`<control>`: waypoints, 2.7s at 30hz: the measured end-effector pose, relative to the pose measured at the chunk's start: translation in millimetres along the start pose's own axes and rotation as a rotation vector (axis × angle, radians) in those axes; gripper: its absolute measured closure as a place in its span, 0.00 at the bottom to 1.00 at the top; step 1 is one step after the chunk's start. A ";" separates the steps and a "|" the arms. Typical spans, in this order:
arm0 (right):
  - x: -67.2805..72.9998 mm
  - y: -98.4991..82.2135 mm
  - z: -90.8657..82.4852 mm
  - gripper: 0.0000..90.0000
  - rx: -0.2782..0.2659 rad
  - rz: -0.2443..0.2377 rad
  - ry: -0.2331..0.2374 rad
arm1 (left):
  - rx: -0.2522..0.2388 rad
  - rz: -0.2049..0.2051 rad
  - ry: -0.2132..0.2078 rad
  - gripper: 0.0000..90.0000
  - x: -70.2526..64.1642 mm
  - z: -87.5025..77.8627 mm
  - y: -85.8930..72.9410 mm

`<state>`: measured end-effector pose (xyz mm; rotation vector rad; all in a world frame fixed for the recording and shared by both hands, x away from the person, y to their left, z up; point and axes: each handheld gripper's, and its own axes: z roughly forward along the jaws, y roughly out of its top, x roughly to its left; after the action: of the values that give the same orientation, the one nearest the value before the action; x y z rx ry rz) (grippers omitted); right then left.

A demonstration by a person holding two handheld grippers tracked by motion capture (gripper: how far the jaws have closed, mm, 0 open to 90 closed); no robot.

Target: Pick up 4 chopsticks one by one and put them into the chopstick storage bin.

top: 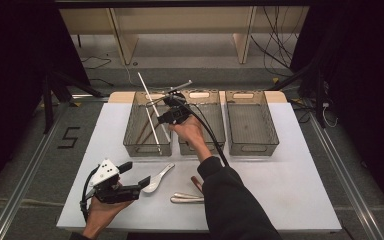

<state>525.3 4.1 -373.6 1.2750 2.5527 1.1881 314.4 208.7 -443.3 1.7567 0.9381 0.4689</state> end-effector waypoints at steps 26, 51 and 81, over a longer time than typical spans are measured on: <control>2.3 0.0 28.5 0.94 0.049 0.018 -0.030 | -0.002 -0.001 -0.003 0.18 -0.7 0.0 0.2; 2.1 -4.7 26.7 0.74 0.111 -0.006 -0.008 | 0.006 0.001 -0.004 0.18 -0.3 -0.2 -0.1; -3.9 -85.3 -82.3 0.38 0.089 -0.131 0.025 | 0.014 -0.005 0.002 0.18 -0.7 1.3 -0.9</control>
<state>441.9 -80.2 -372.6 1.0946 2.6876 1.0842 314.6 207.5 -444.6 1.7665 0.9491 0.4614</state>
